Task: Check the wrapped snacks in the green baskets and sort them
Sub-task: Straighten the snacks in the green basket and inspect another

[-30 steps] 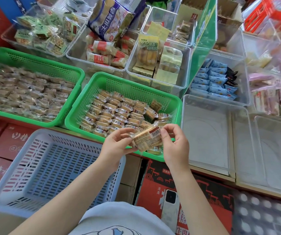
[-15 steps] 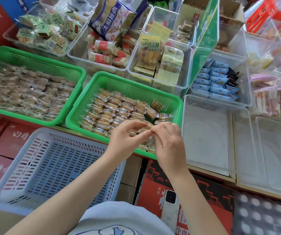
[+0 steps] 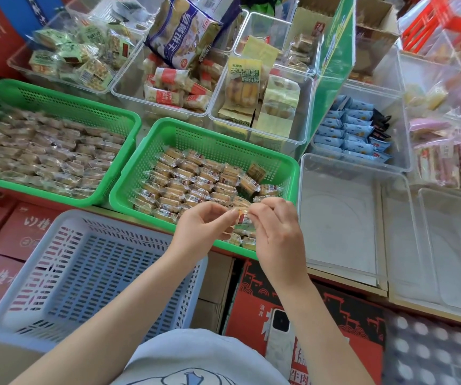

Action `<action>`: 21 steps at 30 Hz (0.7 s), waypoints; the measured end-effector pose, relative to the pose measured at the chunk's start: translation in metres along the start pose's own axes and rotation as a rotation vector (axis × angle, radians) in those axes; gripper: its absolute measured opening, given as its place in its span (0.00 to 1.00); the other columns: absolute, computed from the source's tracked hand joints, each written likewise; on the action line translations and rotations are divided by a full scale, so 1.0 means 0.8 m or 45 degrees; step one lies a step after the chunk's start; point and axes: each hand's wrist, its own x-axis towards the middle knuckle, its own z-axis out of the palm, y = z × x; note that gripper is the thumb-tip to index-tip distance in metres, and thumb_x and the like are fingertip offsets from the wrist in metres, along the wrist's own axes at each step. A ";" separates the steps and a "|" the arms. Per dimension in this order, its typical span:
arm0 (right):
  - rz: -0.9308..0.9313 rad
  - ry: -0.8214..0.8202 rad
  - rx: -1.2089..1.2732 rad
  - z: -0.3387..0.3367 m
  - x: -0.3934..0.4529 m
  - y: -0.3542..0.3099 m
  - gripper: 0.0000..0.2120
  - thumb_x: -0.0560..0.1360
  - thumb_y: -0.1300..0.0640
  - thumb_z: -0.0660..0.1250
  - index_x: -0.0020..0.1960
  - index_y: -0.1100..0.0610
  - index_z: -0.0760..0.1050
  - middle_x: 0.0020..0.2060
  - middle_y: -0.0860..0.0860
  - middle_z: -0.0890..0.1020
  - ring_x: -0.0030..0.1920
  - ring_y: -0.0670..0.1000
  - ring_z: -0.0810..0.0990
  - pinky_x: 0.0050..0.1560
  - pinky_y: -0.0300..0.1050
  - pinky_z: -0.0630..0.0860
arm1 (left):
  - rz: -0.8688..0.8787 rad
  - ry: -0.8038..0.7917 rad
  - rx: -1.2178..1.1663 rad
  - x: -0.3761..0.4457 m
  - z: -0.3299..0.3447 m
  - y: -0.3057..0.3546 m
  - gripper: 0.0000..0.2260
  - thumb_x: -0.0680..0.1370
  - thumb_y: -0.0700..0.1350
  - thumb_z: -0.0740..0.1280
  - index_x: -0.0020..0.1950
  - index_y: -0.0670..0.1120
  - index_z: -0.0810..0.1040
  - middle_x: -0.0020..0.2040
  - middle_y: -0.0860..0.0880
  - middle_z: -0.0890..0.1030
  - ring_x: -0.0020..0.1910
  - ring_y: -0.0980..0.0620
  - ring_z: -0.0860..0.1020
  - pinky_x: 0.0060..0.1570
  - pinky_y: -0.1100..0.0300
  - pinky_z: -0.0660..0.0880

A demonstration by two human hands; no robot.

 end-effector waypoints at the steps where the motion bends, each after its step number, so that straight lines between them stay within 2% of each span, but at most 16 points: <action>1: -0.012 -0.003 -0.008 0.000 -0.002 -0.001 0.05 0.75 0.67 0.72 0.50 0.62 0.81 0.47 0.56 0.80 0.49 0.56 0.77 0.52 0.40 0.73 | -0.062 -0.003 -0.066 0.000 0.000 0.001 0.12 0.76 0.48 0.75 0.50 0.39 0.82 0.43 0.45 0.86 0.44 0.48 0.86 0.45 0.55 0.84; 4: -0.012 0.020 -0.007 -0.001 -0.007 -0.003 0.07 0.74 0.70 0.72 0.51 0.62 0.81 0.48 0.57 0.80 0.50 0.57 0.78 0.53 0.42 0.74 | -0.192 -0.075 -0.240 -0.001 -0.006 0.000 0.12 0.76 0.46 0.74 0.52 0.37 0.81 0.43 0.44 0.86 0.43 0.47 0.84 0.45 0.55 0.83; 6: -0.006 0.059 -0.016 -0.003 -0.011 -0.006 0.06 0.75 0.70 0.71 0.51 0.63 0.81 0.48 0.57 0.80 0.51 0.58 0.78 0.55 0.42 0.74 | -0.194 -0.156 -0.267 -0.005 -0.008 -0.002 0.09 0.77 0.45 0.74 0.49 0.39 0.83 0.42 0.45 0.85 0.43 0.49 0.84 0.45 0.56 0.83; 9: 0.030 0.101 0.021 -0.007 -0.016 -0.010 0.05 0.79 0.63 0.65 0.51 0.62 0.80 0.49 0.56 0.80 0.52 0.55 0.78 0.57 0.41 0.73 | -0.128 -0.233 -0.320 -0.013 -0.009 -0.004 0.09 0.73 0.47 0.74 0.46 0.41 0.83 0.41 0.46 0.85 0.43 0.51 0.83 0.45 0.58 0.82; 11: 0.119 0.091 0.176 -0.008 -0.019 -0.012 0.07 0.81 0.59 0.63 0.51 0.61 0.78 0.50 0.53 0.79 0.54 0.52 0.77 0.58 0.41 0.74 | -0.070 -0.282 -0.367 -0.017 -0.013 -0.006 0.10 0.72 0.47 0.73 0.45 0.40 0.83 0.41 0.45 0.85 0.44 0.51 0.84 0.46 0.58 0.82; 15: 0.381 -0.038 0.550 -0.004 -0.021 -0.028 0.03 0.80 0.62 0.65 0.51 0.57 0.77 0.49 0.48 0.80 0.52 0.44 0.77 0.55 0.37 0.75 | 0.003 -0.301 -0.376 -0.024 -0.033 -0.017 0.10 0.73 0.47 0.72 0.46 0.40 0.83 0.40 0.46 0.84 0.42 0.51 0.83 0.49 0.56 0.82; 16: 0.445 -0.087 0.609 0.000 -0.021 -0.033 0.04 0.80 0.62 0.66 0.51 0.55 0.77 0.49 0.48 0.81 0.52 0.44 0.78 0.54 0.38 0.75 | 0.006 -0.293 -0.386 -0.027 -0.039 -0.020 0.10 0.73 0.47 0.72 0.46 0.39 0.82 0.40 0.47 0.85 0.41 0.52 0.83 0.48 0.57 0.82; 18: 0.523 -0.182 0.678 0.012 -0.023 -0.042 0.04 0.81 0.60 0.66 0.52 0.53 0.77 0.49 0.48 0.81 0.51 0.49 0.80 0.54 0.48 0.78 | -0.006 -0.255 -0.410 -0.032 -0.053 -0.027 0.10 0.73 0.46 0.71 0.46 0.39 0.82 0.39 0.47 0.84 0.40 0.53 0.83 0.44 0.60 0.81; 21: 0.593 -0.277 0.747 0.034 -0.024 -0.060 0.02 0.82 0.56 0.65 0.52 0.51 0.77 0.46 0.51 0.82 0.47 0.56 0.81 0.49 0.60 0.79 | -0.043 -0.188 -0.419 -0.036 -0.081 -0.041 0.09 0.73 0.46 0.72 0.45 0.40 0.83 0.40 0.46 0.84 0.41 0.51 0.82 0.46 0.59 0.82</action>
